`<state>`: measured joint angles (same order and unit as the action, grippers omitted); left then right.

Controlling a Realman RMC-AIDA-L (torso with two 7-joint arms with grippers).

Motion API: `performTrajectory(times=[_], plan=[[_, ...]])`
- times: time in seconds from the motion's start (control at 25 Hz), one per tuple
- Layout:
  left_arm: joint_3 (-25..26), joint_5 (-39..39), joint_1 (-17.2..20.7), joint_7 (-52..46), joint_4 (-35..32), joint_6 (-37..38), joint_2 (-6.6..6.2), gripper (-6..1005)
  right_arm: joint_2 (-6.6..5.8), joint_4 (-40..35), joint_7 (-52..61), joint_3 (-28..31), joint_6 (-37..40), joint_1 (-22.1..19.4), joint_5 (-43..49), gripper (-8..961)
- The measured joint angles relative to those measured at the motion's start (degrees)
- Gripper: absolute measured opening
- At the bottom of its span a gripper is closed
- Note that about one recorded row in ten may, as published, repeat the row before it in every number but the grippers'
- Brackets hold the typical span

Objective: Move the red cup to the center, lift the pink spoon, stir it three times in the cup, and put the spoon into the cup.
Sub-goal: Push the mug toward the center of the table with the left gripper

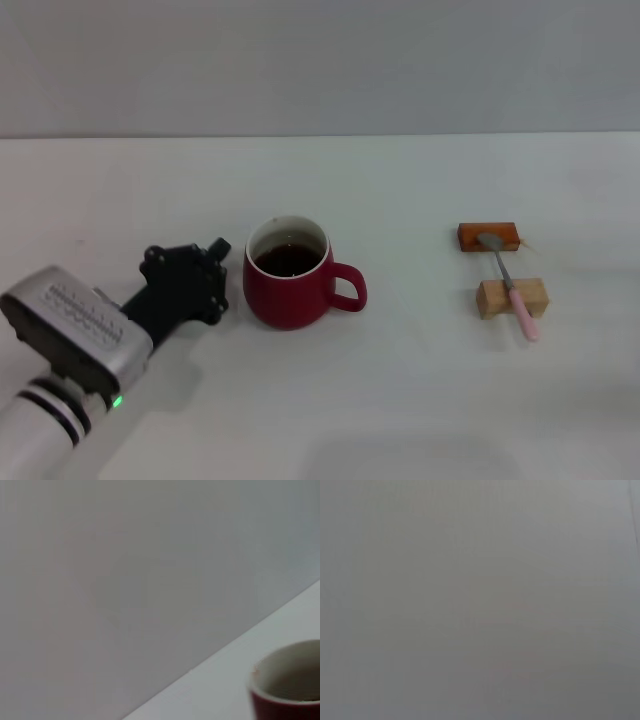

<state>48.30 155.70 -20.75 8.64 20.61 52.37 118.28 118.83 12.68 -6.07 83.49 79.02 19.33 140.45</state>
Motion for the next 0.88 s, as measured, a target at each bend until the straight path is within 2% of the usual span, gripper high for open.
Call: performTrajectory(times=[0.12,0.36,0.88], plan=[[1.1,0.0,-1.0,-0.1,-0.6,-1.2,-0.04,-2,0.00,0.0,0.0,0.1,0.1,-0.1,0.0,652],[1.6,0.1,-5.7,0.1,-4.5,-2.7,0.00,-2,0.00,0.0,0.0,0.2,0.6,-0.2,0.0,653],[-1.5,0.4,-7.1,0.3,-3.5,-2.8,0.16,-3,0.00,-0.3,0.0,0.5,0.6,-0.3,-0.2,652]])
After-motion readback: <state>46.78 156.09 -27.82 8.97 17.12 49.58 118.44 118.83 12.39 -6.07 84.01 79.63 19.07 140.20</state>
